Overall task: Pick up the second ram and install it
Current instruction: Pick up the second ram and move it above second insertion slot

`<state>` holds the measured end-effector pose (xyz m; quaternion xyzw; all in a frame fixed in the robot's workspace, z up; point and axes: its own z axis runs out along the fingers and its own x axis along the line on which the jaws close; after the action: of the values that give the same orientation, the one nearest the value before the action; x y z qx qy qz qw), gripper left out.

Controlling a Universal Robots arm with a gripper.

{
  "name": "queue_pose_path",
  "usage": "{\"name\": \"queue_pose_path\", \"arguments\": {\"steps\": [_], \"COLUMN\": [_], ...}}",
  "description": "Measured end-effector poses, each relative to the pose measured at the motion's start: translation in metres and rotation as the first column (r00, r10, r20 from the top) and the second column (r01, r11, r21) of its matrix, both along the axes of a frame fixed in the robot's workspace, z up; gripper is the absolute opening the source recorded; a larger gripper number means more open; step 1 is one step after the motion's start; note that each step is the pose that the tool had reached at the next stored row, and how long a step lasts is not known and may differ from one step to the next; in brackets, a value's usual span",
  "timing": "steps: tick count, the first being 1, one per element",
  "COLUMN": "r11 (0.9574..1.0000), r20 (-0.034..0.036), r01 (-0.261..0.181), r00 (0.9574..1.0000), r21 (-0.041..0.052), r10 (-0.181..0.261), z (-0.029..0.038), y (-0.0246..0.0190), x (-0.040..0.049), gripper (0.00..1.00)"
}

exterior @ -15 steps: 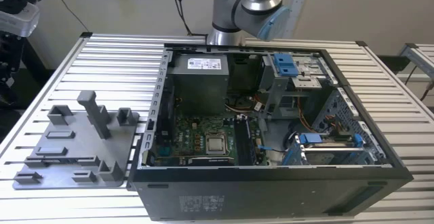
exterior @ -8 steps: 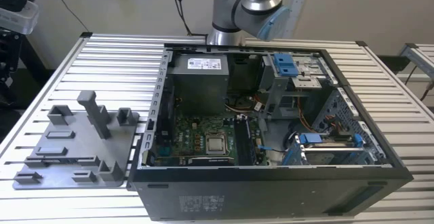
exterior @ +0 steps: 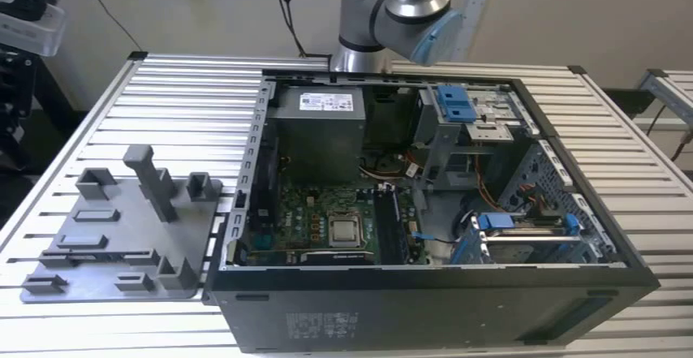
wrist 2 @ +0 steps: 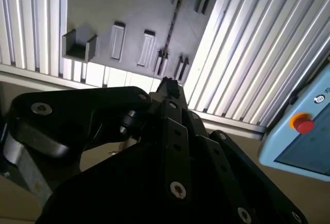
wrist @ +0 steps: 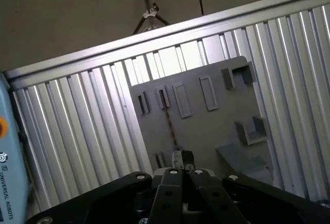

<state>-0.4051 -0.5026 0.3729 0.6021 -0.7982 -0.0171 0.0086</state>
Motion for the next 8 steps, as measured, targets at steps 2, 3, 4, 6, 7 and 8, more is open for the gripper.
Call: {"name": "queue_pose_path", "arguments": {"steps": [2,3,4,6,7,8], "r11": [1.0000,1.0000,1.0000,1.0000,1.0000,1.0000], "r20": [0.0000,0.0000,0.0000,0.0001,0.0001,0.0001], "r01": [-0.005,-0.005,-0.005,-0.005,-0.006,-0.006], "r00": [1.0000,1.0000,1.0000,1.0000,1.0000,1.0000], "r21": [0.0000,0.0000,0.0000,0.0001,0.0001,0.0000], "r10": [0.005,0.005,0.005,0.005,0.006,0.006], "z": [-0.0004,-0.0004,-0.0004,-0.0004,-0.0004,-0.0004], "y": [0.0000,0.0000,0.0000,0.0000,0.0000,0.0000], "x": [-0.0001,-0.0001,-0.0001,-0.0001,-0.0001,-0.0001], "gripper": [0.11,0.11,0.11,0.17,0.17,0.24]}}
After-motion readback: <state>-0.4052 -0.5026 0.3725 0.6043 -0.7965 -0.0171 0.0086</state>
